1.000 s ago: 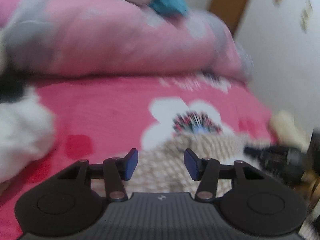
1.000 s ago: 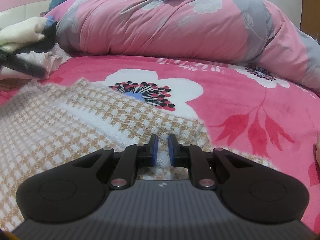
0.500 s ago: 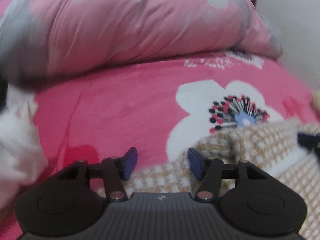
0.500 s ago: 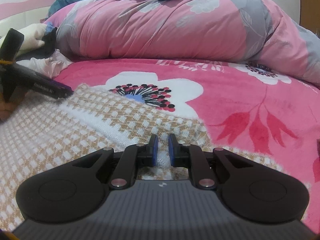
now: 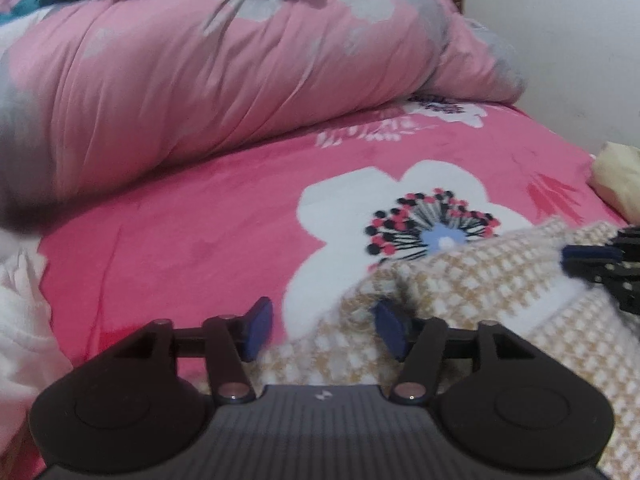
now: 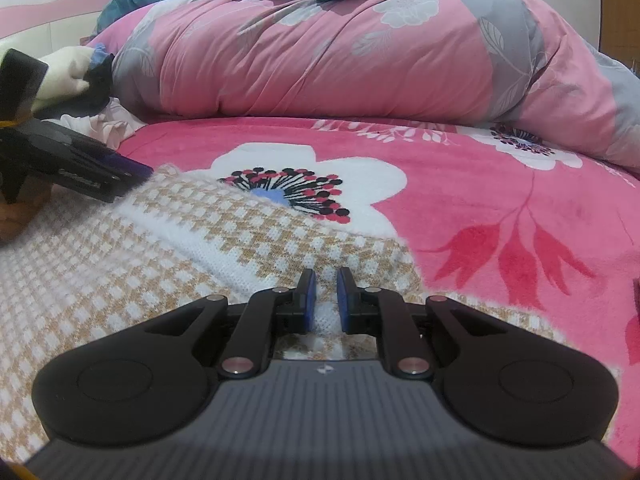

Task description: Fold clothes

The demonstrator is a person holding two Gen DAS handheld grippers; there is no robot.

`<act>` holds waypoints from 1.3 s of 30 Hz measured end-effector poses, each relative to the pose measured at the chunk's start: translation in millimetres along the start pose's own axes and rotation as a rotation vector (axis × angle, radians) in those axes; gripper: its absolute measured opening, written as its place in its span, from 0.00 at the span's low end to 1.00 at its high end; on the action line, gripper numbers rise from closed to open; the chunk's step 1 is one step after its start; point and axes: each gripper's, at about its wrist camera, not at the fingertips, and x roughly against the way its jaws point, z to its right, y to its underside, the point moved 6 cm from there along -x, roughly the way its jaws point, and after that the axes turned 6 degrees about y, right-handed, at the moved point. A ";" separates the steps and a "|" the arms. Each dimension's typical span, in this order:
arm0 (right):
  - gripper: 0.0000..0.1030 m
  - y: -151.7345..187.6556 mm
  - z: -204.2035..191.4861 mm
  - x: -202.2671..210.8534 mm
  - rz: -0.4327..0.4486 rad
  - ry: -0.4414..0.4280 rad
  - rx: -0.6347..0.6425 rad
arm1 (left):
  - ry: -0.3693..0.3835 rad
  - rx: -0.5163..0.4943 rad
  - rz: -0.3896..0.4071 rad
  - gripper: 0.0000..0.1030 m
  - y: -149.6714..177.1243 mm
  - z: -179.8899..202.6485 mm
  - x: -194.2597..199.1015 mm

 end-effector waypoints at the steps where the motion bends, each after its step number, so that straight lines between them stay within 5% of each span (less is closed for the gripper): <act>1: 0.09 -0.8 1.1 -0.6 0.000 -0.002 0.001 | 0.002 0.012 -0.002 0.65 0.8 -2.4 -2.0; 11: 0.09 -1.2 2.0 -0.8 0.002 -0.005 -0.005 | 0.030 -0.016 0.085 0.55 -19.8 14.0 51.5; 15: 0.10 -0.7 2.8 -1.0 0.003 -0.010 -0.015 | -0.012 -0.089 0.065 0.55 -24.1 38.1 30.1; 22: 0.09 2.6 3.6 -3.9 0.011 -0.009 -0.032 | -0.038 -0.034 0.037 0.62 -10.4 29.4 9.7; 29: 0.11 -4.4 -4.9 2.4 -0.006 0.054 0.023 | -0.127 0.073 0.062 0.60 0.0 26.1 63.5; 33: 0.43 -22.5 7.3 50.5 -0.006 0.072 -0.047 | -0.148 0.046 0.108 0.65 16.7 26.9 134.4; 39: 0.45 4.1 41.9 206.9 0.096 0.142 -0.239 | -0.095 0.067 0.144 0.76 68.2 44.5 230.1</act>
